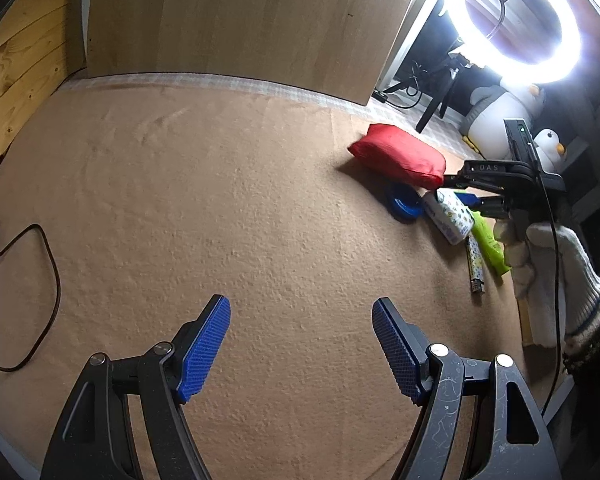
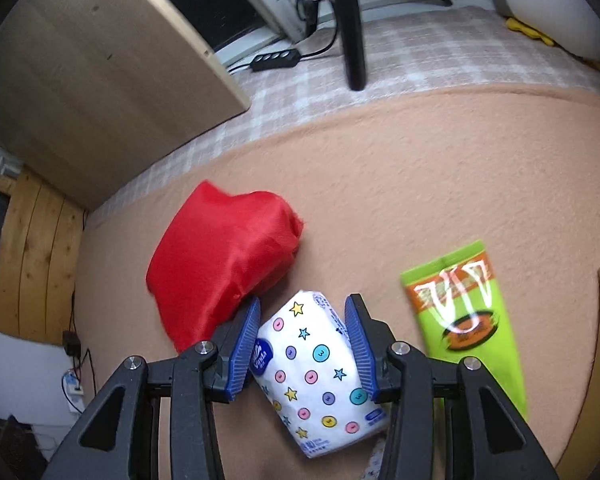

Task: Organize objects
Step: 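Close the right gripper on the tissue pack and lift it, then carry the tissue pack into the box and open the right gripper, then move the left tool toward the blue round disc under the red pouch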

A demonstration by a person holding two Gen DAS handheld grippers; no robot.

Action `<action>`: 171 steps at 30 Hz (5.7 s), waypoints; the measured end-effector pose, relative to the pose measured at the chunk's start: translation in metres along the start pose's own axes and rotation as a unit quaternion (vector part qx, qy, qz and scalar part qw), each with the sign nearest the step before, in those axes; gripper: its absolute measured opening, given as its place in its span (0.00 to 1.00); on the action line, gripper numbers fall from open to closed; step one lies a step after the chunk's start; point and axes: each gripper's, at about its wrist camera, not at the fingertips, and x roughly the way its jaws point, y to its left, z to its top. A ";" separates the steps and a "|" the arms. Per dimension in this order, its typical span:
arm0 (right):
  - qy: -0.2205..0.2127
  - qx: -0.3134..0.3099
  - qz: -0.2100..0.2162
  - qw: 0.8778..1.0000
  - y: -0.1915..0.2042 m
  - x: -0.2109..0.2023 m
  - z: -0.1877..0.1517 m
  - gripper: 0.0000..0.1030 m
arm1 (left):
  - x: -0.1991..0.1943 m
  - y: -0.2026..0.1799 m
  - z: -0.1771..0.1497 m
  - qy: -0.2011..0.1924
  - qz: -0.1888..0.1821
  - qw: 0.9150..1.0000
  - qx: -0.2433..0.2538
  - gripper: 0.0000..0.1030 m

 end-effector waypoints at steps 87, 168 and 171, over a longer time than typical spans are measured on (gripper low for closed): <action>-0.063 -0.036 -0.034 0.997 -0.041 -0.178 -0.170 0.44 | 0.039 -0.300 -0.032 0.061 -0.215 0.947 0.229 0.44; -0.081 -0.033 -0.104 0.991 -0.027 -0.158 -0.222 0.57 | 0.122 -0.140 0.053 0.001 0.006 0.996 0.086 0.79; -0.077 -0.032 -0.104 0.991 -0.029 -0.158 -0.224 0.57 | 0.133 -0.150 0.059 0.000 0.015 0.996 0.093 0.79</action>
